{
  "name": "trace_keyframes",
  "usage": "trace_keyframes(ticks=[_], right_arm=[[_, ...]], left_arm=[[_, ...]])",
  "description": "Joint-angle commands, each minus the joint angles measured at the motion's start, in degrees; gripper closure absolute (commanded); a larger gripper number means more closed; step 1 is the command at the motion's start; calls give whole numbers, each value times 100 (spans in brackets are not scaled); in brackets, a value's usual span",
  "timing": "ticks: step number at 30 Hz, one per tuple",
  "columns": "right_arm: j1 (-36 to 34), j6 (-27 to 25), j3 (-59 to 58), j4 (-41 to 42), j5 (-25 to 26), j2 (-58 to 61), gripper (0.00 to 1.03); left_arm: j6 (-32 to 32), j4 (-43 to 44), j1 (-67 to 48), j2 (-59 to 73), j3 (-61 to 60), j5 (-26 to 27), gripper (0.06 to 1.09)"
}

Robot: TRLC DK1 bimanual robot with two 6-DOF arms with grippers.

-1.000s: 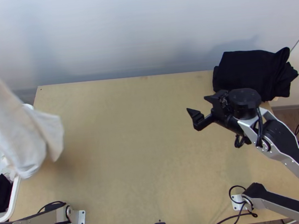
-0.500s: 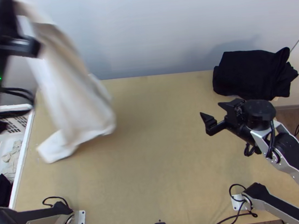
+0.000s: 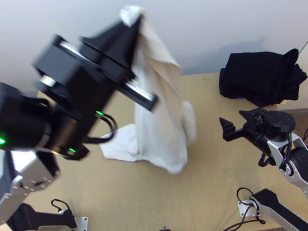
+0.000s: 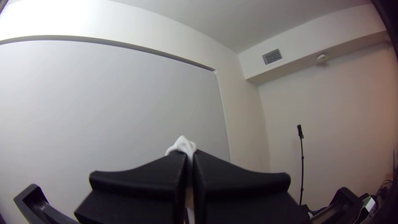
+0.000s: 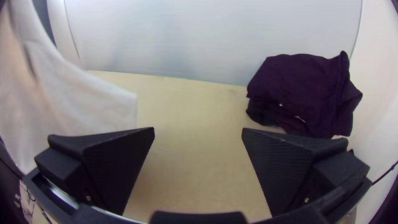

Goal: Fold the t-shirt

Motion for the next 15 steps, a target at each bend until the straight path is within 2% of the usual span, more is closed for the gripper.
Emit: trace_keyframes(ticks=[1,5,11,15], right_arm=[[-807,-23,-259,58,-2,-129,5],[-974,-14,-329,93,-2,-146,5],[-947,21,-602,330,-11,-217,5],[-807,144,-663,445,-11,-217,5]], left_arm=[[118,-435,-593,178,-124,-56,105],[38,-1139,-540,-191,-871,-584,105],[56,-928,40,-1633,-3762,-593,105],[74,-848,523,-2257,-4896,-496,105]])
